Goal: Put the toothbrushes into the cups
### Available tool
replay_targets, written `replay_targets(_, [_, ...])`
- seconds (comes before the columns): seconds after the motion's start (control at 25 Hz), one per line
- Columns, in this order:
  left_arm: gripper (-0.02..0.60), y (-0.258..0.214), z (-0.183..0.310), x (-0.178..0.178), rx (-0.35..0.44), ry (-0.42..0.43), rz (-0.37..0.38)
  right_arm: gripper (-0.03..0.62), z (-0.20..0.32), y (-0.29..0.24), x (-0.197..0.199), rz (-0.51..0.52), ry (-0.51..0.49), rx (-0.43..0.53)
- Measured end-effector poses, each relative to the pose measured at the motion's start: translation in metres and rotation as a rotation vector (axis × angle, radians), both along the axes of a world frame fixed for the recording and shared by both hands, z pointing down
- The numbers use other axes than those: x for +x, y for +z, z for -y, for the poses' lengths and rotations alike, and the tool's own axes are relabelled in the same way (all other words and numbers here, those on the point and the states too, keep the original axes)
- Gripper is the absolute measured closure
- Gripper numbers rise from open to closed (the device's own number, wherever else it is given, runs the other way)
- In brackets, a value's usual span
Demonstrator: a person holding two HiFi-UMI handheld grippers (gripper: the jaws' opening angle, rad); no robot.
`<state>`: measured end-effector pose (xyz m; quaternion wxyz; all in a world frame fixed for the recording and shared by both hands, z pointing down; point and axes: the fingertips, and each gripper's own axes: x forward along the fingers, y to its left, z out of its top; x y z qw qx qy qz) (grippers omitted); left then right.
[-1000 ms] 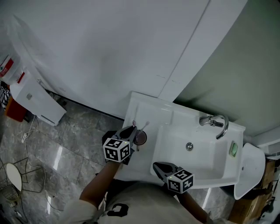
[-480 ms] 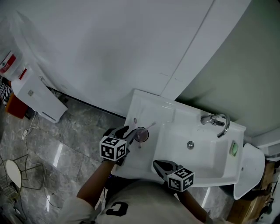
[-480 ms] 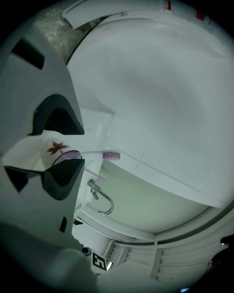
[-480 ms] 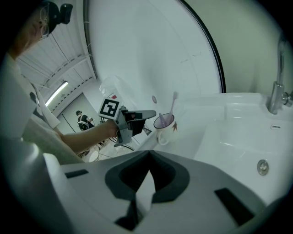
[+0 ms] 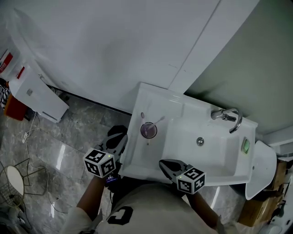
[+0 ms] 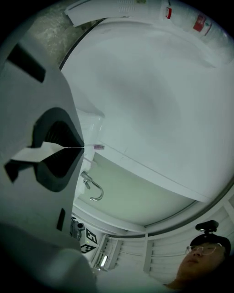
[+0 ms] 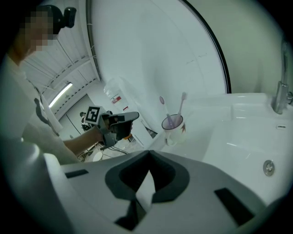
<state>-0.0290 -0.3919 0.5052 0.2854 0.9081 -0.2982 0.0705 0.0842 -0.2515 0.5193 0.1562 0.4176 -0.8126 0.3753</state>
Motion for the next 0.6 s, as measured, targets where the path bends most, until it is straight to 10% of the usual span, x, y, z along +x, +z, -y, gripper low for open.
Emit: replay_targets(0.6, [0.56, -0.03, -0.035, 0.027, 0.067, 0.071, 0.03, 0.585, -0.022, -0.056, -0.01, -0.05, -0.157, 0.215])
